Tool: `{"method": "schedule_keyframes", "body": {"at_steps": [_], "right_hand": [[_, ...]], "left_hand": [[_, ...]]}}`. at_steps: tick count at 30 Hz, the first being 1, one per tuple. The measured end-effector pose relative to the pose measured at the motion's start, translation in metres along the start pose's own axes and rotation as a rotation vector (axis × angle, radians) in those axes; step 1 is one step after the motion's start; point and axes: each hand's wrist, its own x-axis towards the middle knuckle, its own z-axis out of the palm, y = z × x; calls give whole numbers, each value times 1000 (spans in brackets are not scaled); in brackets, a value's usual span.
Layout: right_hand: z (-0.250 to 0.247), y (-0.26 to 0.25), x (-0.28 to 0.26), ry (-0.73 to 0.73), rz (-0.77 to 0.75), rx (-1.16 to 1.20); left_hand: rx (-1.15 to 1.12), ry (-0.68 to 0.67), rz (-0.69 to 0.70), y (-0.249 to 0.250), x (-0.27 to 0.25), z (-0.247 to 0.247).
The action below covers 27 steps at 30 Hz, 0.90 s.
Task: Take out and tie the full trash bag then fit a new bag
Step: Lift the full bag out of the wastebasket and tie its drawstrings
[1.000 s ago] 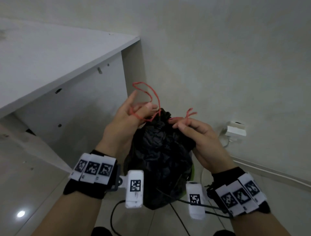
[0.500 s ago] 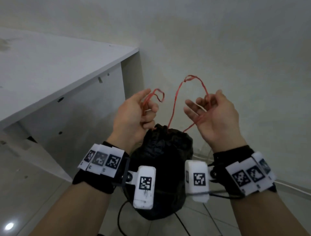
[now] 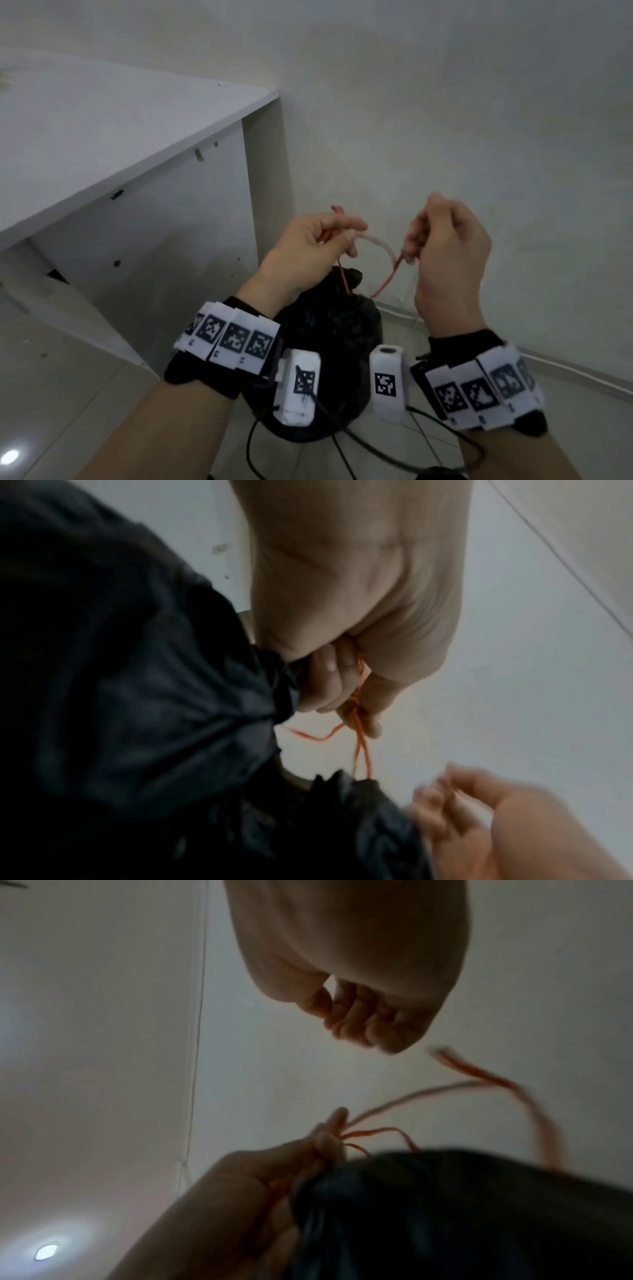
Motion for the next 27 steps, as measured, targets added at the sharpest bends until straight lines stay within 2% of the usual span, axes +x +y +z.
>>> {"method": "schedule_keyframes", "body": {"at_steps": [1,3,5,6,8,11,12,14,17,20,24,27], "right_hand": [[-4,7,-5,42,40,-72],[-2,17,-18,-21,316,-178],[8,22,-27,-99,581,-39],[13,22,-28,-125,625,62],[19,21,-20,-202,595,118],[23,15,2,-278,436,-19],[21,8,9,-280,387,1],[11,-15,19,-350,342,198],[-13,-57,26,-500,378,564],[-23,-85,29,-492,363,689],[-9,-94,25,-538,378,440],[11,-74,14,-617,307,247]], "left_hand": [[-11,10,23,6,-1,-2],[-38,8,74,21,-2,-4],[-91,-20,155,34,-4,-6],[-117,-38,181,40,-5,-7],[-169,-112,206,50,-10,-9],[-173,-178,188,61,-15,-15],[-132,-156,181,60,-14,-18],[-49,-58,151,53,-6,-25],[-36,91,61,33,7,-36],[-46,142,-42,17,12,-40],[-92,92,-81,18,9,-30],[-117,-3,-15,21,7,-20]]}}
